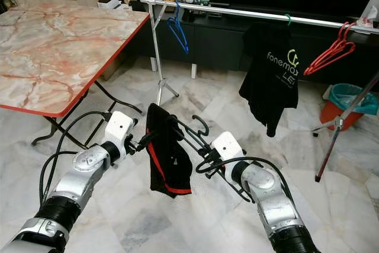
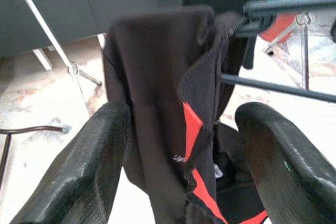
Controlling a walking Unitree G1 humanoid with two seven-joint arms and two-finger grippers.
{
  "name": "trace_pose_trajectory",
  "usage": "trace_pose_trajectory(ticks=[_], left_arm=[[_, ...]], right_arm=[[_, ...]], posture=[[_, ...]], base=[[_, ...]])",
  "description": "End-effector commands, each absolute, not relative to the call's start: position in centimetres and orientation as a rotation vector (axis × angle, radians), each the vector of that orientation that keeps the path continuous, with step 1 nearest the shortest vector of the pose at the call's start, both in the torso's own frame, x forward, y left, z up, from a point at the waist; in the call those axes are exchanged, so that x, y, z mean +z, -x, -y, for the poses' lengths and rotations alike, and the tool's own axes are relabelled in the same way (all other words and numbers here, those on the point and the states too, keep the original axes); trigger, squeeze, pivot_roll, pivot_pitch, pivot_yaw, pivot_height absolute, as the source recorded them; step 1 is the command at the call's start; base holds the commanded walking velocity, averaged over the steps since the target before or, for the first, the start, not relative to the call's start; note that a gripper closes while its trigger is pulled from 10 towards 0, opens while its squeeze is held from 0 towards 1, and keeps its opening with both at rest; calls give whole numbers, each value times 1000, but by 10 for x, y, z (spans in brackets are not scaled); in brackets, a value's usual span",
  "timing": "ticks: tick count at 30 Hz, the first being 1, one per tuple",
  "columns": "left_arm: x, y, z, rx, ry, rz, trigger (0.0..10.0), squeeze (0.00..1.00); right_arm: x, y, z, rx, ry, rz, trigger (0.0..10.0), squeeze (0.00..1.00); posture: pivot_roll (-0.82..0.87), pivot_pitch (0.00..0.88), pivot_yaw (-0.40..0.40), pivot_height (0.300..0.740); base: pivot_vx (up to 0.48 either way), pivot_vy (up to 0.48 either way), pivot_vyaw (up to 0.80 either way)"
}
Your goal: Hang hanger
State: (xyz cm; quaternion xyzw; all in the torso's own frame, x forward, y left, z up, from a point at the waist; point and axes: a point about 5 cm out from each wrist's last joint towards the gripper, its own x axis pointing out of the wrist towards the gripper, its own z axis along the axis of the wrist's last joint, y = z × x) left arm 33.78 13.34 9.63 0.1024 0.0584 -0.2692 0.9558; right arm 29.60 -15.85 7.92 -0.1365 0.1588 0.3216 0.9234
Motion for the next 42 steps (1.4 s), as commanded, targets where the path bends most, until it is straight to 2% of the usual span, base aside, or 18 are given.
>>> trace_pose_trajectory(ticks=[1,6,18,19,20,21,22,23,42], left_arm=[[96,-340,-135,-561,-237,-122,10000,0],[95,-341,-134,-577,-249,-131,10000,0],[95,-344,-132,-583,-246,-126,10000,0],[95,-344,-133,-584,-247,-126,9608,0],[95,-344,-133,-582,-247,-126,7451,0],[95,-345,-134,-581,-246,-124,2471,0],[95,-345,-134,-581,-246,-124,2471,0],[96,-345,-134,-581,-249,-123,0,0],[94,-344,-135,-614,-270,-131,0,0]], right_arm=[[91,-298,153,680,291,-274,0,0],[95,-297,142,722,281,-263,0,0],[96,-293,136,786,291,-267,0,0],[96,-293,136,786,291,-266,0,0],[96,-293,136,786,292,-267,0,0],[96,-293,136,788,294,-267,0,0],[96,-293,136,788,294,-267,0,0],[97,-293,136,790,297,-267,0,0],[97,-298,135,770,329,-260,0,0]], posture=[[47,0,2,740],[50,0,4,740],[50,0,3,740],[50,0,3,740],[50,0,3,740],[50,0,3,740],[50,0,3,740],[54,0,3,740],[63,0,8,740]], base=[[0,0,0],[0,0,0],[0,0,0],[0,0,0],[0,0,0],[0,0,0],[0,0,0],[0,0,0],[0,0,0]])
